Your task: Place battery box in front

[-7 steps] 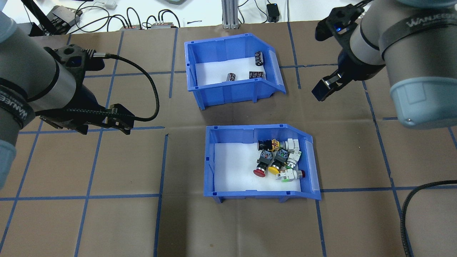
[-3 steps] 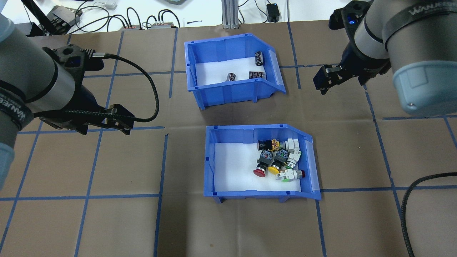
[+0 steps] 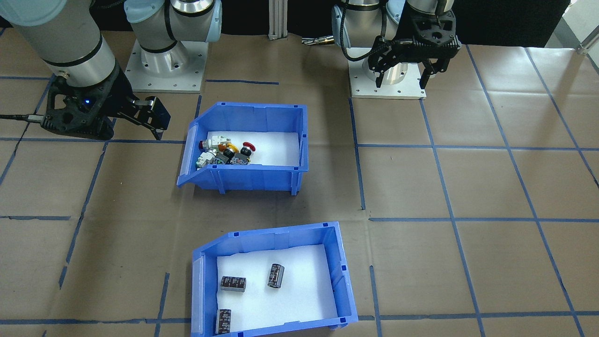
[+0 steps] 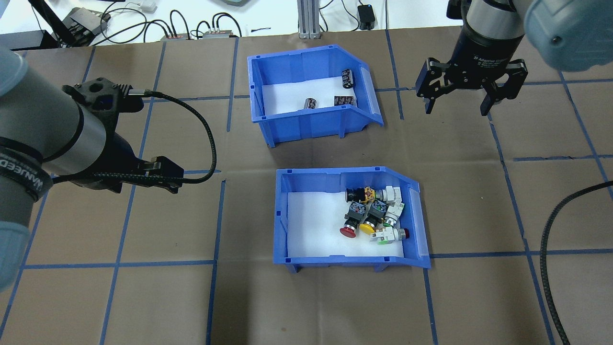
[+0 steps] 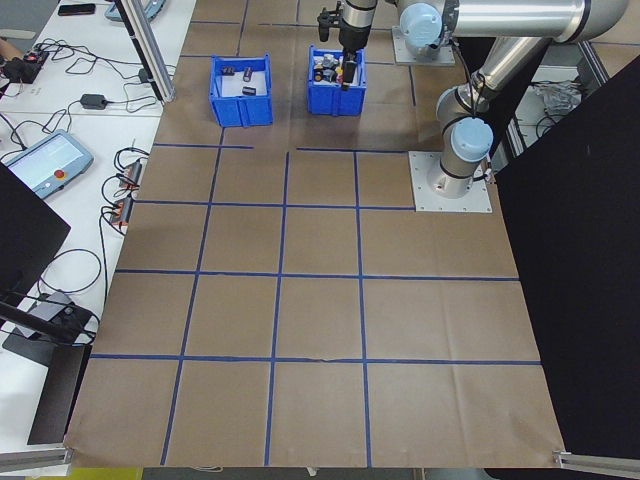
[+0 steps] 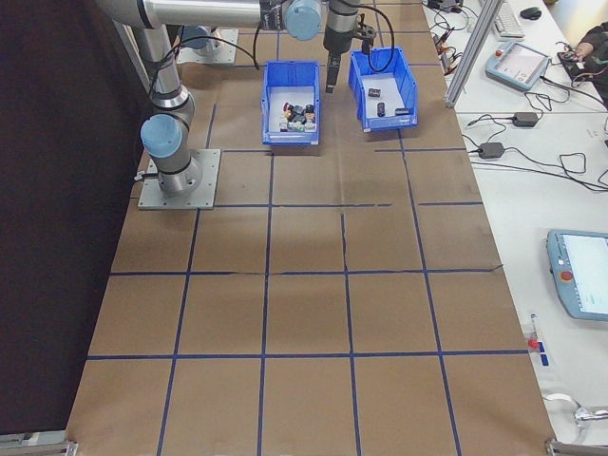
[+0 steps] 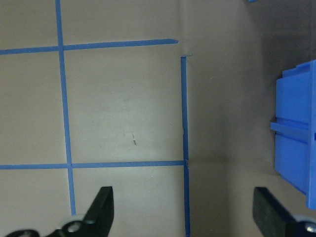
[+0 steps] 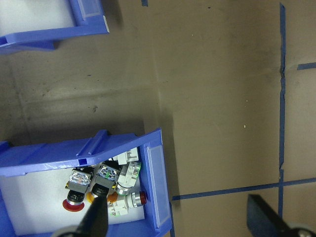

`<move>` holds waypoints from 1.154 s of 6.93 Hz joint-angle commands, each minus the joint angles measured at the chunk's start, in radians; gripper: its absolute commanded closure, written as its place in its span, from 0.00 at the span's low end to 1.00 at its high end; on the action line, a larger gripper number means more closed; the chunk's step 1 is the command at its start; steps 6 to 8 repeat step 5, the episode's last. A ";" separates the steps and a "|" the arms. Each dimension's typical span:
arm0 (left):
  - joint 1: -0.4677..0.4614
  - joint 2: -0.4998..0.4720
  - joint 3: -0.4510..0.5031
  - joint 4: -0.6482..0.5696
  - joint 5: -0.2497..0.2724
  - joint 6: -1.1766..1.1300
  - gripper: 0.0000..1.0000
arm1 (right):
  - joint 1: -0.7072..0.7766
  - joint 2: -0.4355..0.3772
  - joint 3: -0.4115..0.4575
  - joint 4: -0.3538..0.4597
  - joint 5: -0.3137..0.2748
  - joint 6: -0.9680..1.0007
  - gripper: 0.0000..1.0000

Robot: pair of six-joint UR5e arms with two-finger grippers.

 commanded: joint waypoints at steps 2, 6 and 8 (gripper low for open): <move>0.000 0.001 -0.001 0.003 -0.001 -0.003 0.00 | 0.000 0.005 -0.003 -0.002 0.000 0.001 0.00; 0.000 0.002 -0.003 0.003 -0.002 -0.005 0.00 | 0.000 0.005 -0.004 -0.002 -0.007 0.001 0.00; 0.000 0.002 -0.003 0.003 -0.002 -0.005 0.00 | 0.000 0.005 -0.004 -0.002 -0.007 0.001 0.00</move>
